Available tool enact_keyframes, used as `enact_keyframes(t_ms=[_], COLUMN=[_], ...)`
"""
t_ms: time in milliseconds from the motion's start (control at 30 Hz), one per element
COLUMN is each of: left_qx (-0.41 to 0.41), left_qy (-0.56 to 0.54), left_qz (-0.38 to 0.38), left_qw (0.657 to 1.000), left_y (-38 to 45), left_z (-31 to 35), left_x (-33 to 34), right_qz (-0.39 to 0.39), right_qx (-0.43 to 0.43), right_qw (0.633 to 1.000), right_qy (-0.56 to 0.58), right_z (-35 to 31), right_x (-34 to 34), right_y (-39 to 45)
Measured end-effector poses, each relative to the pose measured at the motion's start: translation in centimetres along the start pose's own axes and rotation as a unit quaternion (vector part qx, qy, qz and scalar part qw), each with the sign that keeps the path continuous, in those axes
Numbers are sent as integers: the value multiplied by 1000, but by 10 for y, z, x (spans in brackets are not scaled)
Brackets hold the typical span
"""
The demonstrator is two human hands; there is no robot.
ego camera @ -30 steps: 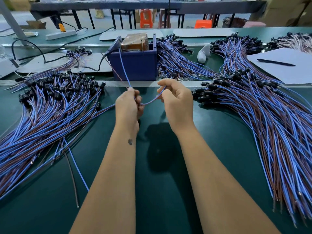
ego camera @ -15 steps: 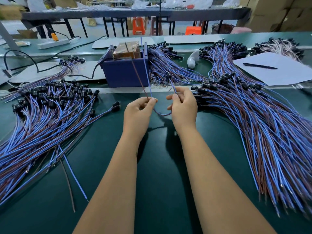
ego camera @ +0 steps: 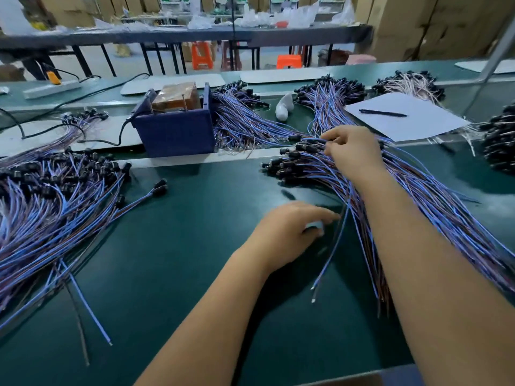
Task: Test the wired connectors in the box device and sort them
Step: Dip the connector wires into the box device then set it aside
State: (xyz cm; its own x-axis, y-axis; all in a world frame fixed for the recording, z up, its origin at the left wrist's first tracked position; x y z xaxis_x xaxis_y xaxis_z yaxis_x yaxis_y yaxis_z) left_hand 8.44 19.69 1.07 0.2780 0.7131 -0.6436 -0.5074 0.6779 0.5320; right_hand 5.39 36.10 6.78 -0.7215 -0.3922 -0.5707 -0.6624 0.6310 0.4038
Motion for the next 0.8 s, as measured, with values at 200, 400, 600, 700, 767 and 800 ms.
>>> enact_keyframes(t_ms=[200, 400, 600, 700, 767, 800], left_qx=[-51, -228, -367, -431, -466, -472], left_qy=[52, 153, 194, 220, 239, 245], left_qz=[32, 241, 394, 377, 345, 333], left_qw=[997, 931, 820, 789, 779, 779], left_y=[-4, -11, -56, -72, -79, -79], left_z=[-14, -59, -102, -119, -127, -130], left_x=[-7, -69, -140, -160, -165, -165], right_qz=[47, 142, 35, -120, -148, -143], right_qx=[34, 6, -92, -99, -131, -142], right_qw=[991, 978, 995, 988, 977, 974], right_qy=[-117, -154, 5, 12, -82, -104], right_z=[26, -14, -90, -102, -99, -98], right_x=[-12, 9, 92, 144, 165, 168], right_y=[-3, -26, -70, -101, -112, -113])
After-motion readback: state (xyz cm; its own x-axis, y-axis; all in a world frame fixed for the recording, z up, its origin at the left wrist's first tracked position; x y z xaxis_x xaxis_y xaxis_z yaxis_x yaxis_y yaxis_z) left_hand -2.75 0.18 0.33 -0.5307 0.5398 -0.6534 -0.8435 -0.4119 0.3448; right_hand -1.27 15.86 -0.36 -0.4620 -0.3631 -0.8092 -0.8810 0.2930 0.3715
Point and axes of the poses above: each hand's wrist, its own y-axis towards the middle knuckle, its own x-axis out of the palm, z = x × y, the point moved 6 cm from there along y, towards the middle knuckle, and after that the axes turned 11 degrees about z, right-handed, at the moved point
